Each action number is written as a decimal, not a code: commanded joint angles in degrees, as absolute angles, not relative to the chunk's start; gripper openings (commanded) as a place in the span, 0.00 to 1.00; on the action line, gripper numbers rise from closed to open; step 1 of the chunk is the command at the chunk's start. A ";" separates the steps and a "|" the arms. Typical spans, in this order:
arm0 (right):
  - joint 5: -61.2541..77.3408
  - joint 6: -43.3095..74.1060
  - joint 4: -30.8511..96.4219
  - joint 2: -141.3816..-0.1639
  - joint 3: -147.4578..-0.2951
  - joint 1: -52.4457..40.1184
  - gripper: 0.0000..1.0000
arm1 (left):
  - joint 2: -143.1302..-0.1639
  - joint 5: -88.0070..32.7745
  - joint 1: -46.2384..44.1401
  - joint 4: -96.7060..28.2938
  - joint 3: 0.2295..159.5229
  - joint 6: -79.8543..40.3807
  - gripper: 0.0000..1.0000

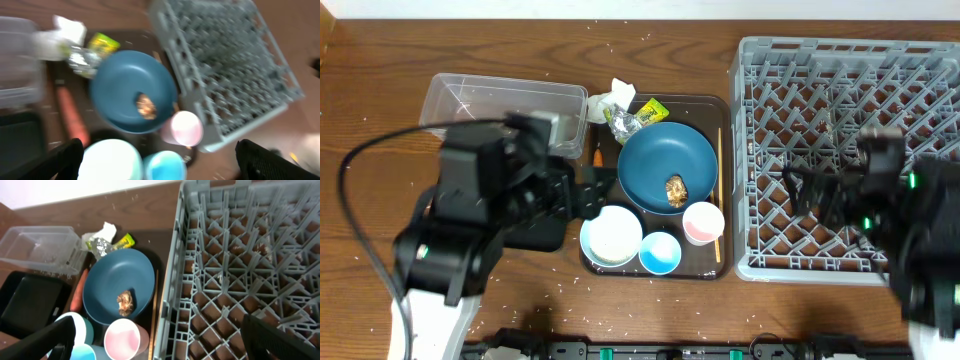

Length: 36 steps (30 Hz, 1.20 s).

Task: Sort waste into correct bins and load items into the dishwasher rack
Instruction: 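Reach left gripper to the light-blue cup and grasp it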

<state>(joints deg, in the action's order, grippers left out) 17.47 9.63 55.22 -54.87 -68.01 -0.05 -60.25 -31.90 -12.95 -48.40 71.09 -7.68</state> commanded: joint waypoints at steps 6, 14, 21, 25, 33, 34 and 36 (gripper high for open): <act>21.43 8.19 63.02 -68.64 -75.96 0.49 0.99 | -65.91 -37.89 -19.49 -53.87 73.10 -9.04 0.98; 21.41 10.68 62.24 -68.84 -75.99 2.35 0.99 | -71.81 -14.46 -32.29 -63.70 70.70 -8.88 0.98; 21.37 10.68 64.20 -68.58 -75.99 2.35 0.99 | -80.99 -14.17 -40.86 -57.71 65.82 -8.88 0.98; 21.21 10.68 64.97 -68.58 -75.99 2.35 0.99 | -87.20 -8.36 -42.24 -57.43 65.56 -8.91 0.98; 21.21 10.66 65.17 -68.58 -75.99 2.35 0.99 | -91.33 -7.90 -42.09 -56.36 64.88 -8.88 0.75; 21.21 10.66 65.14 -68.58 -75.99 2.35 0.99 | -91.33 -7.88 -42.09 -55.77 64.45 -8.88 0.56; 21.21 10.66 65.12 -68.58 -75.99 2.35 0.99 | -91.33 -7.88 -42.09 -54.46 63.31 -8.88 0.40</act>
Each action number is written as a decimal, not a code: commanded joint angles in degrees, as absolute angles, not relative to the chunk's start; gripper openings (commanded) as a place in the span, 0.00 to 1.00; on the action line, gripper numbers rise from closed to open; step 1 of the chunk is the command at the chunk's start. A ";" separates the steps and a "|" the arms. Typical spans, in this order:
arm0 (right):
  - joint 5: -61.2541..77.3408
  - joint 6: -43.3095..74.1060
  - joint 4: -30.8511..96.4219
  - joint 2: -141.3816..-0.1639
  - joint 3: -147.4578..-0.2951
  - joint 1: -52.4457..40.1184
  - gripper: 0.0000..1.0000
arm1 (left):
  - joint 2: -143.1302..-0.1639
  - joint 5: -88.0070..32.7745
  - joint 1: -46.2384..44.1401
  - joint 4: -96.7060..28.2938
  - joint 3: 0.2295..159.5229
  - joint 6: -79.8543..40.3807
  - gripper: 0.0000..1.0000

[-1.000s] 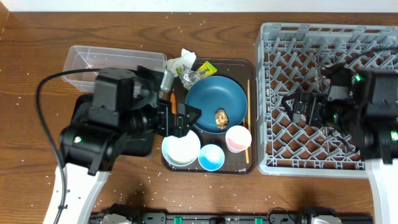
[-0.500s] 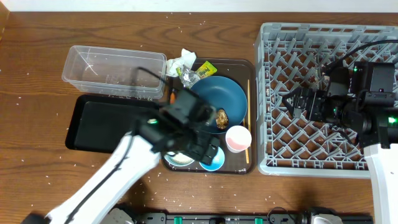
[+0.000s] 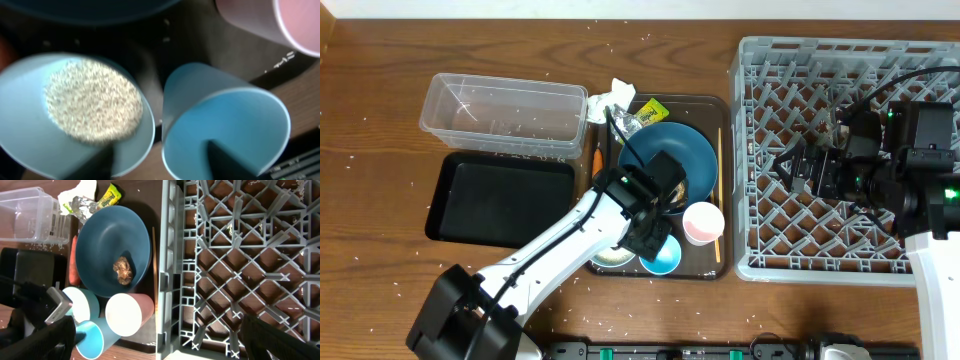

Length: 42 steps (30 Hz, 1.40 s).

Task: Sort waste into correct bins and load items into the dishwasher rack
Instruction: 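Reach left gripper to the light-blue cup and grasp it, then lift the cup and hand it to the right gripper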

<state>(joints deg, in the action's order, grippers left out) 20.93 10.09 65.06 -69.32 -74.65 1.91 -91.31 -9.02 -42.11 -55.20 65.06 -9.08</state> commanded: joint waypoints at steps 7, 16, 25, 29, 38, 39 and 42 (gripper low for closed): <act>21.21 10.66 64.97 -68.58 -75.99 2.35 0.99 | -91.33 -7.88 -42.09 -49.54 59.79 -8.88 0.24; 21.21 10.66 64.95 -68.58 -75.99 2.35 0.99 | -91.05 -8.99 -42.09 -48.82 60.90 -8.91 0.06; 21.21 10.66 64.95 -68.58 -75.99 2.35 0.99 | -84.33 -9.96 -38.87 -59.13 71.64 -8.91 0.06; 21.21 10.68 64.86 -68.58 -75.99 2.35 0.99 | -78.00 -11.33 -32.58 -59.64 74.43 -10.31 0.06; 38.59 2.55 60.23 -66.70 -75.99 2.26 0.92 | -72.03 -56.18 -9.72 -50.35 74.74 -10.17 0.06; 43.05 0.71 59.22 -66.19 -75.99 2.20 0.91 | -72.58 -61.91 -8.38 -49.41 74.74 -10.17 0.06; 56.27 -1.45 55.18 -64.95 -75.99 1.93 0.87 | -74.50 -75.07 -7.07 -46.74 74.74 -10.17 0.06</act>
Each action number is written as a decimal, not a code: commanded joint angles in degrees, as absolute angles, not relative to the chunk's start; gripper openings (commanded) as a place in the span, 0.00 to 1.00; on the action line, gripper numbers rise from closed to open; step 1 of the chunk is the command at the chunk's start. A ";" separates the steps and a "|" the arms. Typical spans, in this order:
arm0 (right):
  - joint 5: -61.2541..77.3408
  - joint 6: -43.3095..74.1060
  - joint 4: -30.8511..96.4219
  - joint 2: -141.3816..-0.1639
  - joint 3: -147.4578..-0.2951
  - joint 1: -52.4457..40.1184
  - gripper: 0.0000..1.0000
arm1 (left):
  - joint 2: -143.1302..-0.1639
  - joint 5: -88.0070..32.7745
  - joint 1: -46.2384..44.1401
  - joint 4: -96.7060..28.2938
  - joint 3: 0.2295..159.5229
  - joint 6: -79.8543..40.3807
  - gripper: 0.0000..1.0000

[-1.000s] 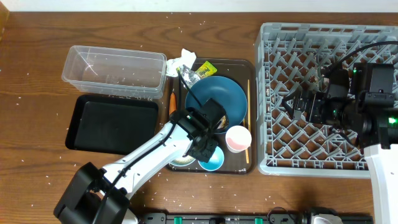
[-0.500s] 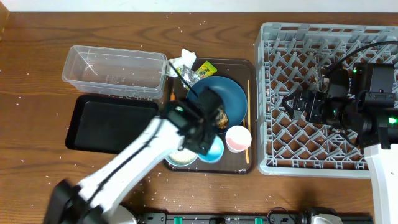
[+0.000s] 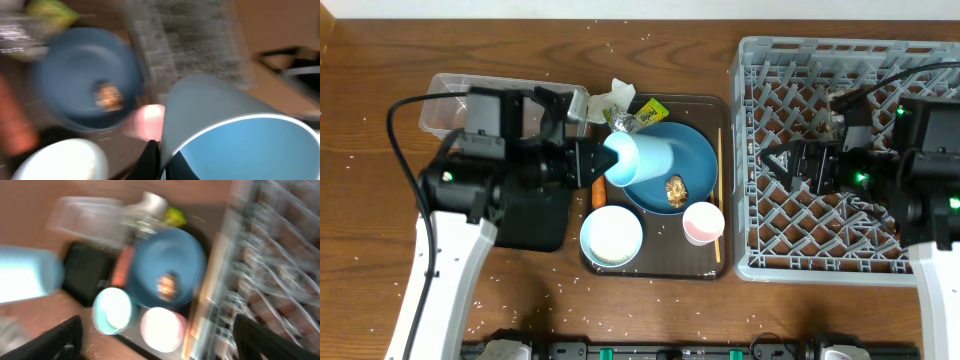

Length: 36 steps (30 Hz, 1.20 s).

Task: Sort waste into correct bins and load items into the dishwasher rack
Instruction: 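Lift the cup and hand it to the right gripper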

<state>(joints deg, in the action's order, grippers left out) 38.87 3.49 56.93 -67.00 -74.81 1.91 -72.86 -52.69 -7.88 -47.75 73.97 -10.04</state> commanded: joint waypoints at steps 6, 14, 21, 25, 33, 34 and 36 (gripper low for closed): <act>65.41 -1.50 48.49 -64.66 -75.99 -4.05 0.91 | -77.10 -87.15 -9.39 -45.43 74.74 -10.15 0.06; 65.43 -4.64 42.48 -64.77 -75.99 -14.31 0.93 | -77.06 -90.08 -12.21 -42.50 74.74 -10.46 0.06; 63.11 -4.99 42.04 -64.93 -75.99 -19.40 0.78 | -77.06 -90.08 -12.32 -41.63 74.74 -10.44 0.06; 61.36 -5.02 43.07 -64.93 -75.96 -19.46 0.65 | -77.06 -90.08 -12.32 -40.93 74.74 -10.44 0.06; 61.82 -4.99 43.05 -64.84 -75.99 -19.46 0.46 | -77.06 -89.93 -12.32 -39.79 74.74 -10.39 0.06; 61.69 -4.99 43.05 -64.79 -75.99 -19.46 0.45 | -77.06 -89.93 -12.29 -39.46 74.74 -10.39 0.06; 61.41 -5.02 43.05 -64.64 -75.99 -19.40 0.44 | -77.06 -89.12 -12.29 -38.65 74.74 -10.39 0.48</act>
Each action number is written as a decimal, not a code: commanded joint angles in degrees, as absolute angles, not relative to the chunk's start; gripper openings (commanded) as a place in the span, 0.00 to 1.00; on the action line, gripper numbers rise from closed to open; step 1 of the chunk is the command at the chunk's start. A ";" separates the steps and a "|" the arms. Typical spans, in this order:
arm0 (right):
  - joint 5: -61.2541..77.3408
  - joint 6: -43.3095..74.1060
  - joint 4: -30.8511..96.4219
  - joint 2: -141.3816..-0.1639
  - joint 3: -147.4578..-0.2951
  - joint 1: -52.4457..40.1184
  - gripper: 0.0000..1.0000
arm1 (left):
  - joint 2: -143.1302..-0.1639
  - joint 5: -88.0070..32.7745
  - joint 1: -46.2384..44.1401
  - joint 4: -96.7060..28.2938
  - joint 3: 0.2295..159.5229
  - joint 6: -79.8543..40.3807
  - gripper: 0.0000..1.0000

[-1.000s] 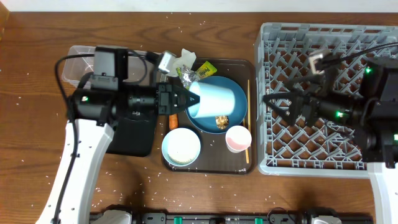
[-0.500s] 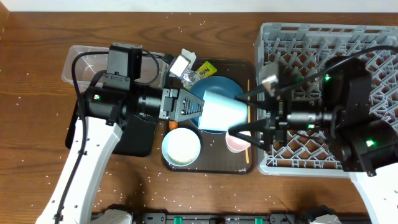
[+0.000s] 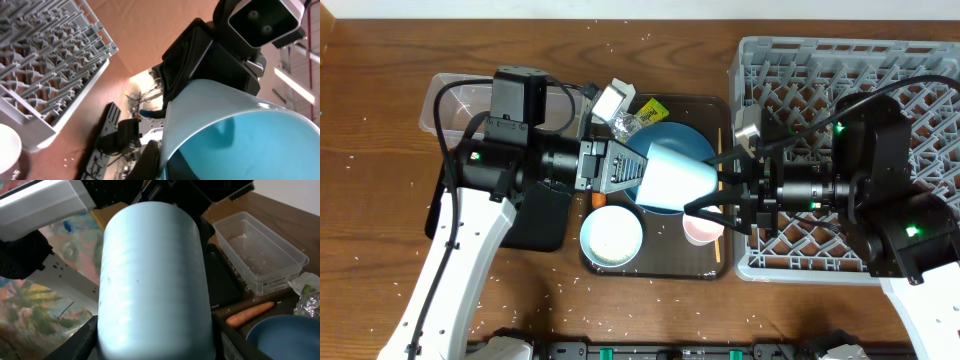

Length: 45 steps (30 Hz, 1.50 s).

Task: Sort waste into correct bins and load items into the dishwasher rack
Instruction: 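Lift the cup and hand it to the right gripper, then carry the cup with right gripper and place it in the rack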

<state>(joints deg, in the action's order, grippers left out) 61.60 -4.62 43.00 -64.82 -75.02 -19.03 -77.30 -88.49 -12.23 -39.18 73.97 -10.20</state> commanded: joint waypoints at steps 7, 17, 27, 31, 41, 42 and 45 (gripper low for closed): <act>52.12 -4.82 47.11 -61.91 -75.99 -17.04 0.42 | -77.06 -81.69 -10.15 -36.56 74.74 -10.41 0.98; 23.73 -1.30 61.08 -55.11 -76.07 -4.47 0.42 | -77.06 -81.38 -3.25 -36.60 74.74 -10.85 0.98; -0.54 7.25 66.92 -57.78 -76.07 12.91 0.41 | -77.06 -81.41 -3.22 -37.23 74.70 -10.85 0.98; -3.38 8.16 69.76 -61.36 -76.07 18.46 0.41 | -77.06 -81.38 -3.22 -37.23 74.70 -10.85 0.98; -6.85 14.39 76.44 -72.55 -76.07 26.28 0.41 | -77.06 -81.38 -3.22 -37.23 74.70 -10.85 0.98; -6.72 14.61 76.03 -73.54 -76.07 26.76 0.41 | -77.06 -81.38 -3.22 -37.23 74.70 -10.85 0.98; -3.53 14.59 75.09 -76.03 -76.07 27.62 0.42 | -77.06 -81.38 -3.22 -37.23 74.70 -10.85 0.98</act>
